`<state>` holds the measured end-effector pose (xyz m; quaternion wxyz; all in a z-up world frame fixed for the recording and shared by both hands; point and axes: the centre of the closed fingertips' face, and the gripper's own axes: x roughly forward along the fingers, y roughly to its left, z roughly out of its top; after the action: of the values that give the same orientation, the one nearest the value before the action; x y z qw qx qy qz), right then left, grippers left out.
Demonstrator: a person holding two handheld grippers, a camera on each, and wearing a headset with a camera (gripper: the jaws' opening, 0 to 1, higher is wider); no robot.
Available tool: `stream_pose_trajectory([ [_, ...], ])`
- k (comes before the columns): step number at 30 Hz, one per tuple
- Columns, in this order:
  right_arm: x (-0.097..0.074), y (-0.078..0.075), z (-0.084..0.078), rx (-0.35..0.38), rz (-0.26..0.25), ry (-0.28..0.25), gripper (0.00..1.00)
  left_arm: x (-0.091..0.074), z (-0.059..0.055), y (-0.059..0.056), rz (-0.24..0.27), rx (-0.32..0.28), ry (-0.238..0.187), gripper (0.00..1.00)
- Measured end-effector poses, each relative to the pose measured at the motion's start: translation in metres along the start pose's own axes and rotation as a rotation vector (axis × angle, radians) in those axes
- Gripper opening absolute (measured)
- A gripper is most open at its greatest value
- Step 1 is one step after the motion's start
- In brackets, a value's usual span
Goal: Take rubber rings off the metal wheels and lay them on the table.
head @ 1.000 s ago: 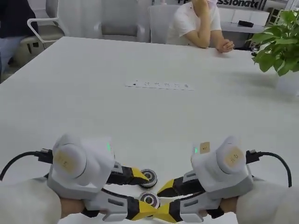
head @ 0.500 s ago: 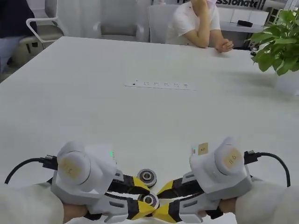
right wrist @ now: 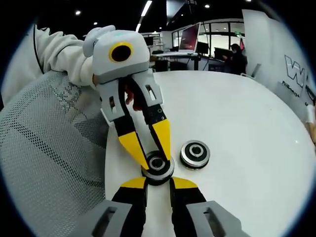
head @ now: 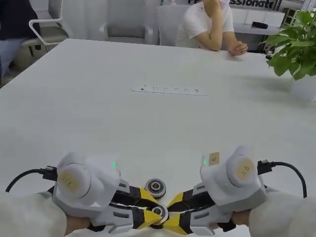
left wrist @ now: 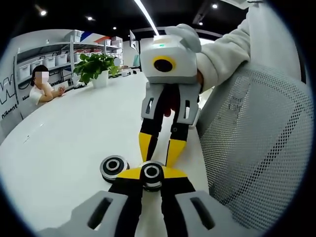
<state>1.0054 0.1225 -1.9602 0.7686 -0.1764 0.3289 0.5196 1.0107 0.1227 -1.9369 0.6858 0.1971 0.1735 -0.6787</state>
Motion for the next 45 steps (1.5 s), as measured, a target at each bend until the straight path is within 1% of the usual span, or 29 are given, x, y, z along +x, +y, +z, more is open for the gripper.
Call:
stream_pose_trajectory([
  [9, 0.0, -0.001, 0.0, -0.032, -0.002, 0.005, 0.14, 0.001, 0.0, 0.0, 0.003, -0.008, -0.007, 0.08],
  [12, -0.001, -0.001, -0.001, -0.041, -0.003, 0.013, 0.11, 0.001, 0.0, 0.001, 0.003, -0.01, -0.007, 0.08],
  [16, -0.002, -0.003, -0.004, -0.045, -0.008, 0.023, 0.04, 0.001, -0.001, 0.002, 0.008, -0.013, -0.008, 0.08],
  [24, -0.003, -0.006, -0.003, -0.032, -0.024, 0.028, 0.0, 0.001, -0.001, 0.003, 0.012, -0.014, -0.007, 0.08],
  [27, -0.005, -0.009, -0.003, 0.009, -0.037, 0.027, 0.0, 0.001, -0.001, 0.003, 0.014, -0.015, -0.007, 0.08],
  [28, -0.005, -0.011, -0.002, 0.053, -0.049, 0.012, 0.0, 0.001, -0.001, 0.003, 0.014, -0.016, -0.007, 0.08],
  [29, -0.005, -0.011, -0.002, 0.111, -0.047, 0.007, 0.0, 0.001, -0.002, 0.003, 0.015, -0.017, -0.007, 0.08],
  [30, -0.005, -0.013, -0.003, 0.149, -0.051, 0.005, 0.0, 0.002, -0.002, 0.004, 0.015, -0.017, -0.007, 0.08],
  [32, -0.005, -0.016, -0.003, 0.111, -0.067, -0.004, 0.0, 0.001, -0.002, 0.004, 0.019, -0.019, -0.007, 0.08],
  [34, -0.005, -0.016, -0.003, 0.099, -0.071, -0.004, 0.0, 0.001, -0.002, 0.005, 0.021, -0.02, -0.007, 0.07],
  [35, -0.005, -0.015, -0.004, 0.147, -0.071, 0.003, 0.0, 0.001, -0.002, 0.005, 0.021, -0.022, -0.007, 0.07],
  [36, -0.005, -0.017, -0.002, 0.146, -0.071, 0.002, 0.0, 0.001, -0.002, 0.005, 0.021, -0.022, -0.008, 0.07],
  [37, -0.006, -0.017, -0.003, 0.182, -0.069, 0.001, 0.0, 0.001, -0.002, 0.005, 0.021, -0.022, -0.008, 0.07],
  [38, -0.006, -0.018, -0.002, 0.188, -0.069, -0.007, 0.0, 0.001, -0.002, 0.005, 0.021, -0.022, -0.008, 0.07],
  [39, -0.007, -0.018, -0.002, 0.218, -0.065, -0.007, 0.0, 0.002, -0.002, 0.005, 0.021, -0.023, -0.009, 0.07],
  [40, -0.007, -0.017, -0.002, 0.264, -0.061, -0.007, 0.0, 0.002, -0.002, 0.005, 0.021, -0.023, -0.01, 0.07],
  [42, -0.008, -0.019, 0.0, 0.3, -0.056, -0.022, 0.0, 0.002, -0.002, 0.005, 0.021, -0.024, -0.01, 0.07],
  [45, -0.01, -0.019, 0.001, 0.409, -0.04, -0.048, 0.0, 0.002, -0.002, 0.005, 0.021, -0.024, -0.01, 0.07],
])
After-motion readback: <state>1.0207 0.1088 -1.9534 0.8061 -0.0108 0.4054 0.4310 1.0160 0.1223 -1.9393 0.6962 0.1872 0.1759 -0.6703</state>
